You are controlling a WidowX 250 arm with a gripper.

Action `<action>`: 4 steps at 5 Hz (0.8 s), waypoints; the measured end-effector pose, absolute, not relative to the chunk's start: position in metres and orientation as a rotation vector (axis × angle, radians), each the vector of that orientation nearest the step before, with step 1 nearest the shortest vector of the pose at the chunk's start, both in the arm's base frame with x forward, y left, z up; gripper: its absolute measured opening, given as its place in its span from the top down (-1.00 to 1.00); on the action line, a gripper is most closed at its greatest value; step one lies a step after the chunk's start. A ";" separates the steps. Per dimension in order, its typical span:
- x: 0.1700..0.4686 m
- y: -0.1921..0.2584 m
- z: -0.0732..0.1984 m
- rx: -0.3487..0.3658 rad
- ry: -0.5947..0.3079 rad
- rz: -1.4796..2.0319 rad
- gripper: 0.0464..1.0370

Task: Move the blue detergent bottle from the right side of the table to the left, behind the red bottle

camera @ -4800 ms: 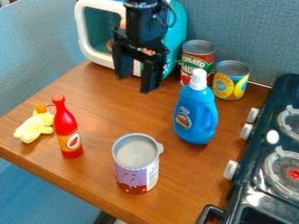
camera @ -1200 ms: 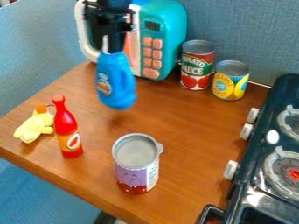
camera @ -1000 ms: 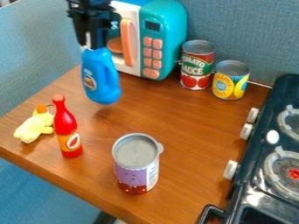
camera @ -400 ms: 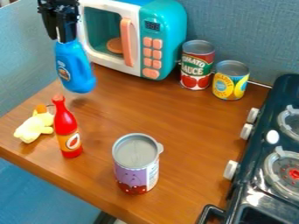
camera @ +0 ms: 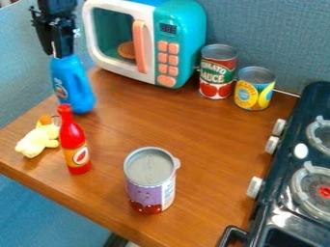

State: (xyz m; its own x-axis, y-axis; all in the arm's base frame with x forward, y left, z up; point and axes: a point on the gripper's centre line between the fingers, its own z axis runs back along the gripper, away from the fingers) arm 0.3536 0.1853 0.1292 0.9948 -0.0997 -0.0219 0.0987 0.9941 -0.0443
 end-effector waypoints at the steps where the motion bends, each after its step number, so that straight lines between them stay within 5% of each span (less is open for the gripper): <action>1: 0.351 0.189 0.127 -0.048 0.031 -0.099 -0.04; 3: 0.348 0.187 0.119 -0.101 0.101 -0.125 -0.87; 4: 0.351 0.187 0.118 -0.110 0.083 -0.128 -0.94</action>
State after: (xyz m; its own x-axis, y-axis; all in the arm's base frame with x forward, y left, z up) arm 0.3507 0.1865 0.1185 0.9884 -0.1321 -0.0750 0.1230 0.9858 -0.1145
